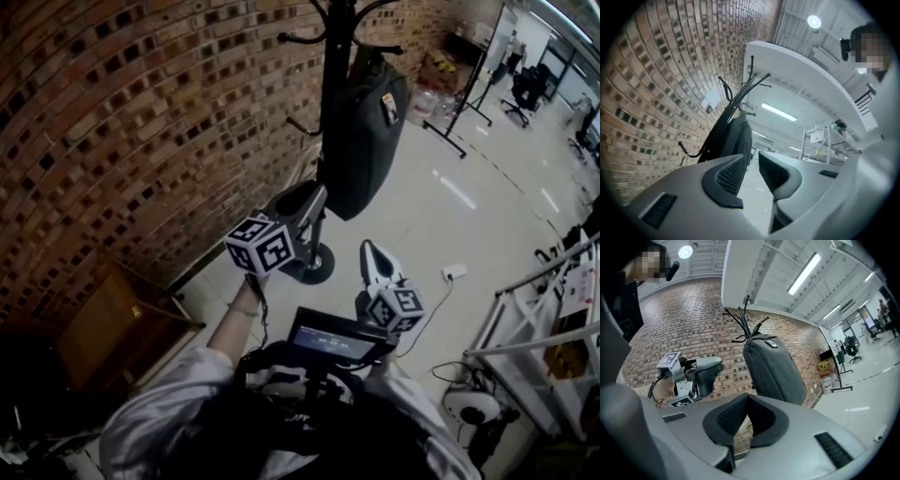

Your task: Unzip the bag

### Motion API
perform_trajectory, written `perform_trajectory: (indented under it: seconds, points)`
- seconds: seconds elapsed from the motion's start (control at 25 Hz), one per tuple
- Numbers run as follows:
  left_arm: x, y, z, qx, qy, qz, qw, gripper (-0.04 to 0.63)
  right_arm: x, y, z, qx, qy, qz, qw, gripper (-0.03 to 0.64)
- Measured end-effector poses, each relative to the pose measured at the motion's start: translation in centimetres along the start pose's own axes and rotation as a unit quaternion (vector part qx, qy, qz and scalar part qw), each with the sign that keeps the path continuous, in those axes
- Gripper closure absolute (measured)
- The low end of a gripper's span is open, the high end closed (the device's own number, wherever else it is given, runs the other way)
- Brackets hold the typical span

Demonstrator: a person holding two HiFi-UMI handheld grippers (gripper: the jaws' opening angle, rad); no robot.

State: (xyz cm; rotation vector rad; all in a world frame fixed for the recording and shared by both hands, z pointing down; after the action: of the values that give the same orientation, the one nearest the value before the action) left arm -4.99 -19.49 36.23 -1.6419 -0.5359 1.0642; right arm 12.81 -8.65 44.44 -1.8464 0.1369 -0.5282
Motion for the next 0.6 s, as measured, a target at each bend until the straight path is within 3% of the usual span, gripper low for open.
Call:
perform_trajectory:
  seconds: [0.28,0.36,0.48,0.6]
  points:
    - [-2.0,4.6,-5.5,-0.021,-0.108,0.044,0.9929,0.457,2.2,0.4,-2.7,-0.009,-0.035,-0.007,0.999,0.629]
    - [-2.2,5.3,-6.6,-0.030,-0.136,0.076,0.9873,0.457,2.4,1.2,-2.8,-0.011,-0.038,-0.007,0.999,0.629]
    - [-3.0,6.6,-7.5,-0.010,-0.179,0.143,0.9733,0.457,3.5,1.6,-3.2,-0.003,-0.040,-0.002,0.999,0.629]
    - [-3.6,7.1,-7.9,-0.001,-0.179,0.191,0.9652,0.457,5.0,1.5,-3.6,0.011,-0.036,0.002,0.999,0.629]
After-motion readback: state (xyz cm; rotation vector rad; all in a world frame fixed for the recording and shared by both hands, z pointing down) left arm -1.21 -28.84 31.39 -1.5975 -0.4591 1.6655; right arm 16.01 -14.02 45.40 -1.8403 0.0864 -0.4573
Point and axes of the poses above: the fingertips, and each gripper's own axes: z backward along the fingers, x to its right, y out of its top, the point moved 7 cm from there along z, backward along the fingers, and after that the axes turned 14 degrees about -x, right-handed, at the moved point
